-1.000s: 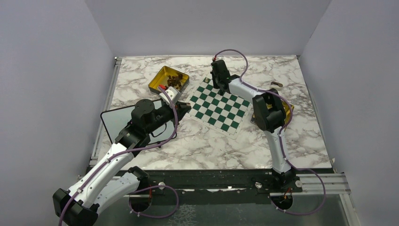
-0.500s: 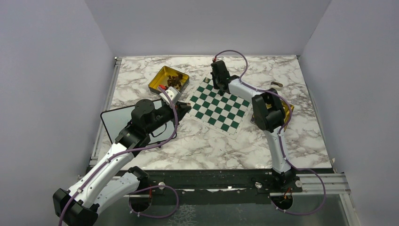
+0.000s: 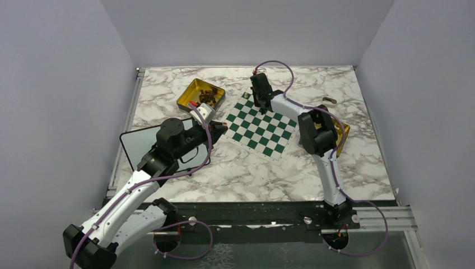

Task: Set up the chess pieces on the board
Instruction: Place the chess piece on the chessboard.

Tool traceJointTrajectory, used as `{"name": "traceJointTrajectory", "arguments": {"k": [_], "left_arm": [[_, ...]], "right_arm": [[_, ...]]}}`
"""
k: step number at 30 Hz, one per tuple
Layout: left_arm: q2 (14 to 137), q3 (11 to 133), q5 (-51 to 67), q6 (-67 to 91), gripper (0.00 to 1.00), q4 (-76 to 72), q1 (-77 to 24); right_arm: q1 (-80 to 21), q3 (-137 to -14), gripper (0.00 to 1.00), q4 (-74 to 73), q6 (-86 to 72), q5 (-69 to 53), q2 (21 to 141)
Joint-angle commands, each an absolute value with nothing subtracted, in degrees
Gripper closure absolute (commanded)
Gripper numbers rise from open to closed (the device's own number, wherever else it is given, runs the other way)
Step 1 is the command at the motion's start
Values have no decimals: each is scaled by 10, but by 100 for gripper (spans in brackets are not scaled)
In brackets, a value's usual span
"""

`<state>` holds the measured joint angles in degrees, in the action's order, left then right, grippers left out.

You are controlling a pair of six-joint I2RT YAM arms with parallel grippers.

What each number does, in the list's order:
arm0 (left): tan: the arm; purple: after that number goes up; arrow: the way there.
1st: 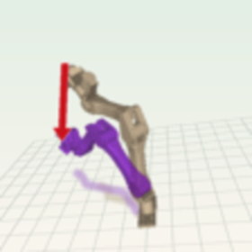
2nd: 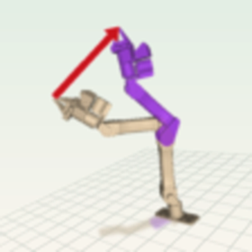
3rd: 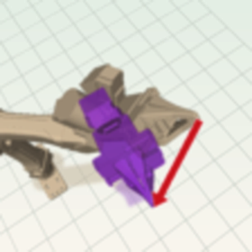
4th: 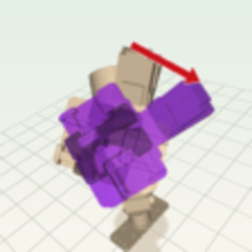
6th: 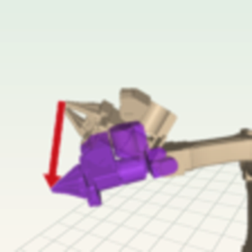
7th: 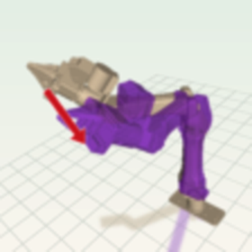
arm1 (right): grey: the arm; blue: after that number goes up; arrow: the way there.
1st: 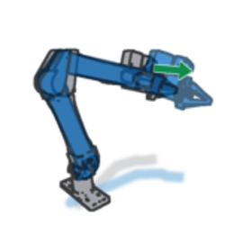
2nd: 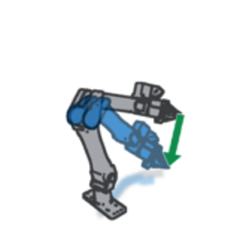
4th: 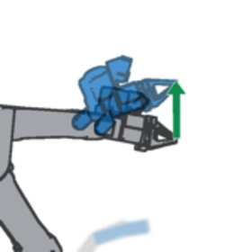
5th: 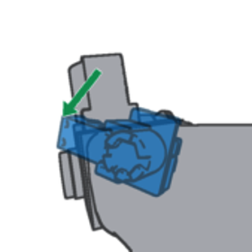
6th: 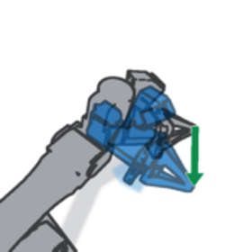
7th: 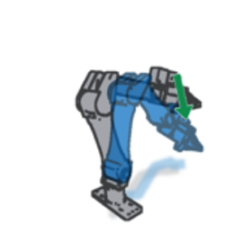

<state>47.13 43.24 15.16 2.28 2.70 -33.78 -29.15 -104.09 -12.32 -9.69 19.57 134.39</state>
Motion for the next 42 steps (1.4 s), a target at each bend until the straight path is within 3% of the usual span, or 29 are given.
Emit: {"name": "traceJointTrajectory", "arguments": {"k": [1,42], "left_arm": [[462,436,159,16,97,19,-339],[471,435,156,18,97,19,-339]], "right_arm": [[-293,-1067,82,-134,-108,210,1361],[-289,-1113,65,-223,-115,181,1331]]}}
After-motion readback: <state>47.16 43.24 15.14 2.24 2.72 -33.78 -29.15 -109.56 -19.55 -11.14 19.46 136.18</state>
